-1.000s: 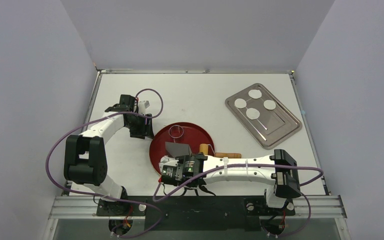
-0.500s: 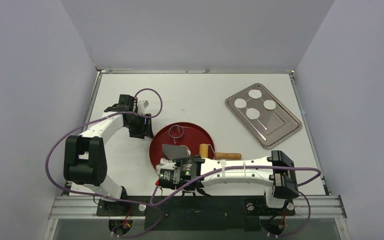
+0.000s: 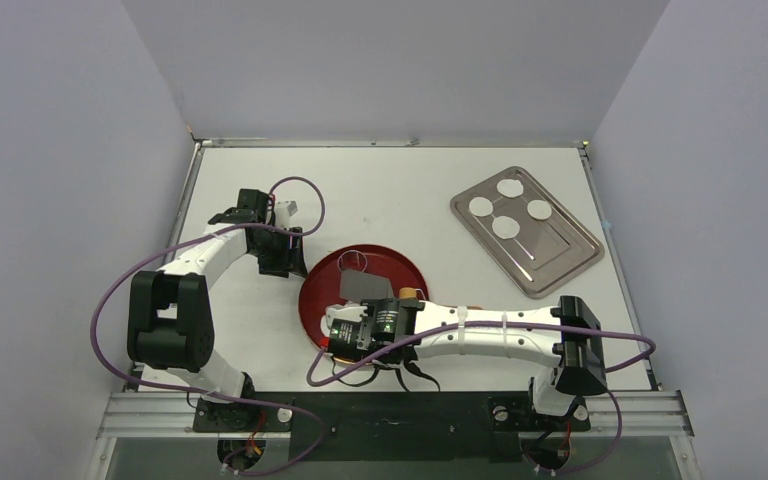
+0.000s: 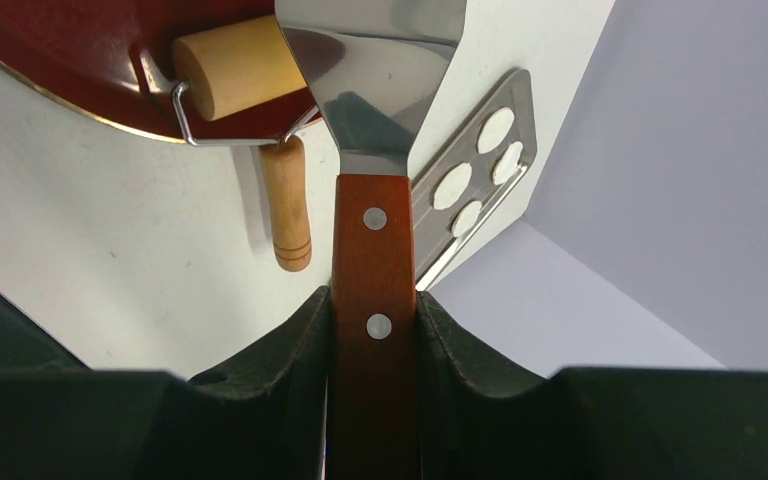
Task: Roll out the dumpling wrappers from the dough
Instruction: Remove the dumpling wrapper from the work surface.
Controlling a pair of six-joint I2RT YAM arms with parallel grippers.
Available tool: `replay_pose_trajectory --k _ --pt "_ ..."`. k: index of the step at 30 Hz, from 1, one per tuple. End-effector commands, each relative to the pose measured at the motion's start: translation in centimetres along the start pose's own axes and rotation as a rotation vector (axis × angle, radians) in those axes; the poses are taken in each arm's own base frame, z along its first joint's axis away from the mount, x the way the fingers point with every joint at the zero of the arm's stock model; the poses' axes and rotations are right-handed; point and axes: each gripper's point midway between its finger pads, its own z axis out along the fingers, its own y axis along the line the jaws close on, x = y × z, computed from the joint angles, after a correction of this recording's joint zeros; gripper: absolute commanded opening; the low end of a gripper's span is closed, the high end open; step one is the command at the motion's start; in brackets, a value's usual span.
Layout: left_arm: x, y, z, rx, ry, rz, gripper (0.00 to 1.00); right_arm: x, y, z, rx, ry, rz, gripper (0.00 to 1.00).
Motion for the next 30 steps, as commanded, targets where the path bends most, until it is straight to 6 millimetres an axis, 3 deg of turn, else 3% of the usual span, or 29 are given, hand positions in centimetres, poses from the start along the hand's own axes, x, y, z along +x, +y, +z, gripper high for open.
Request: replay_pose_trajectory --k 1,30 --pt "-1.7 -0.2 -1.2 -0.001 -0.071 0.019 0.50 1.3 -1.2 -0.9 0.059 0.006 0.038 0.00" --pt "-1.6 0.0 -1.2 -0.013 -0.076 0.019 0.50 -0.3 1.0 -0.5 -0.005 -0.024 -0.011 0.00"
